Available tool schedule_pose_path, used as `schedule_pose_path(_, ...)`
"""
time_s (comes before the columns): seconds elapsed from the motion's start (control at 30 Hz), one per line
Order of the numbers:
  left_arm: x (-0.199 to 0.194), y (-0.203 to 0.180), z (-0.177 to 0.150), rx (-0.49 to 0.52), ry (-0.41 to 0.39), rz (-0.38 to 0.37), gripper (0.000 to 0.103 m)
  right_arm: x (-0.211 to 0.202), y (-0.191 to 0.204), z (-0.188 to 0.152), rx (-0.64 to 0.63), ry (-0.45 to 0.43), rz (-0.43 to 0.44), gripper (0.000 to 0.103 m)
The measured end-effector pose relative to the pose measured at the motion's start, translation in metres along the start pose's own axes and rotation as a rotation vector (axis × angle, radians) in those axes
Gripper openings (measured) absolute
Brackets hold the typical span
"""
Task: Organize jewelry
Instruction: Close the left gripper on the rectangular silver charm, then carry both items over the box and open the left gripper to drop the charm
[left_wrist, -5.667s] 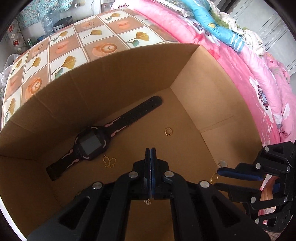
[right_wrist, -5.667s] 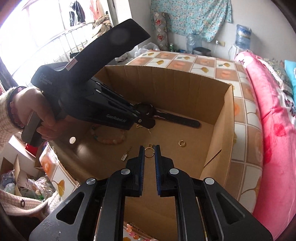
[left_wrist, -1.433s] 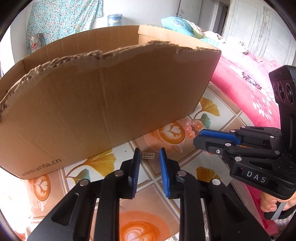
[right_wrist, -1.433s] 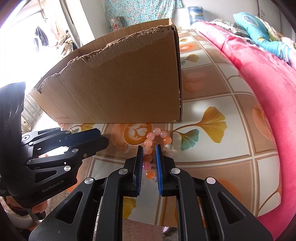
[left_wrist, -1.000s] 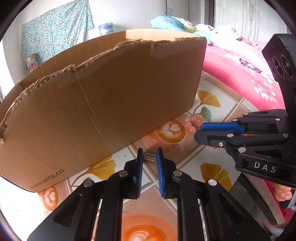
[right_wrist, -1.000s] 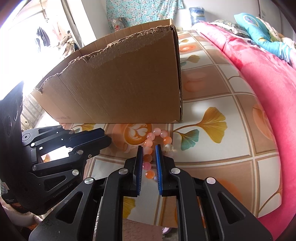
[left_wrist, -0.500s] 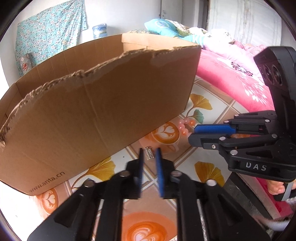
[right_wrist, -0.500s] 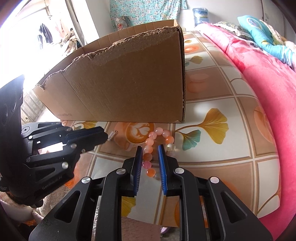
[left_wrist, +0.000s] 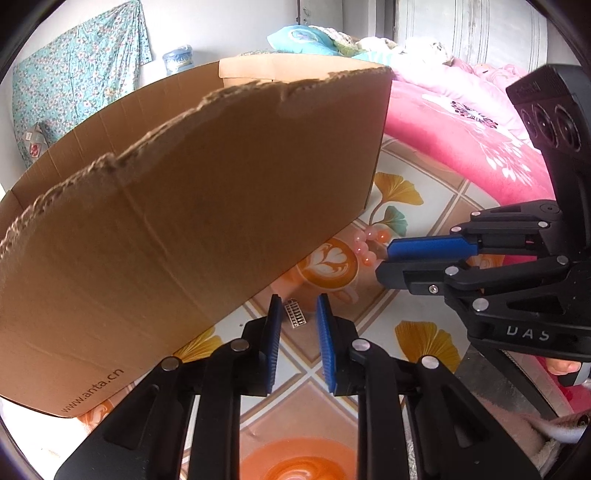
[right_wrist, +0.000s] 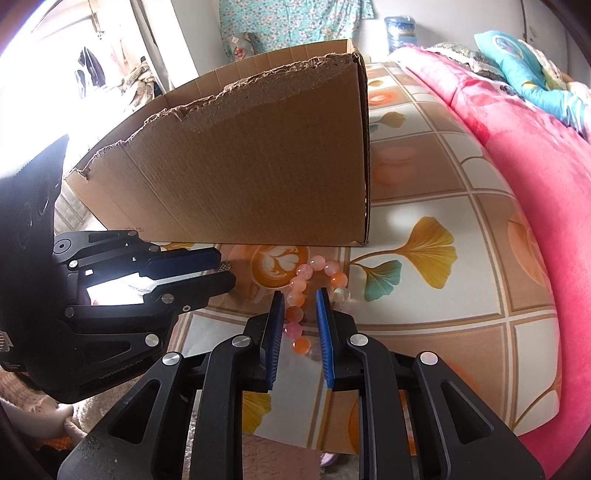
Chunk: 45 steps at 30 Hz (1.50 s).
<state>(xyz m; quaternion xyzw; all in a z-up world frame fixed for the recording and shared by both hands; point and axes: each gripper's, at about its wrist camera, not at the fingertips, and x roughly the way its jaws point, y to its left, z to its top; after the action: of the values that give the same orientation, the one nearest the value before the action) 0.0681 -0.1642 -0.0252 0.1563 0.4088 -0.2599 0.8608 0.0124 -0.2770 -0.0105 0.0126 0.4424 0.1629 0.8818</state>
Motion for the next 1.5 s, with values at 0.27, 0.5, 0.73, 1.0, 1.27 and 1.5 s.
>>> schedule_pose_path(0.27, 0.000, -0.002, 0.000, 0.004, 0.003, 0.015, 0.004, 0.000, 0.000, -0.002, 0.003, -0.004, 0.000, 0.018)
schedule_pose_path(0.5, -0.006, 0.009, -0.003, -0.032, 0.000, -0.003, 0.004, -0.001, -0.001, -0.003, 0.002, -0.006, 0.000, 0.018)
schedule_pose_path(0.73, -0.023, 0.009, -0.006, -0.038, -0.019, -0.012, 0.004, 0.001, 0.005, -0.004, -0.018, -0.008, -0.020, 0.018)
schedule_pose_path(1.0, -0.056, 0.008, -0.006, -0.068, -0.070, -0.034, 0.004, 0.009, 0.030, 0.001, -0.106, 0.032, -0.135, 0.012)
schedule_pose_path(1.27, -0.111, 0.024, 0.014, -0.103, -0.175, -0.082, 0.004, -0.030, 0.008, 0.015, 0.100, -0.036, -0.020, 0.007)
schedule_pose_path(1.5, -0.142, 0.060, 0.053, -0.155, -0.244, -0.144, 0.004, -0.091, -0.011, 0.033, 0.227, -0.172, 0.041, 0.007)
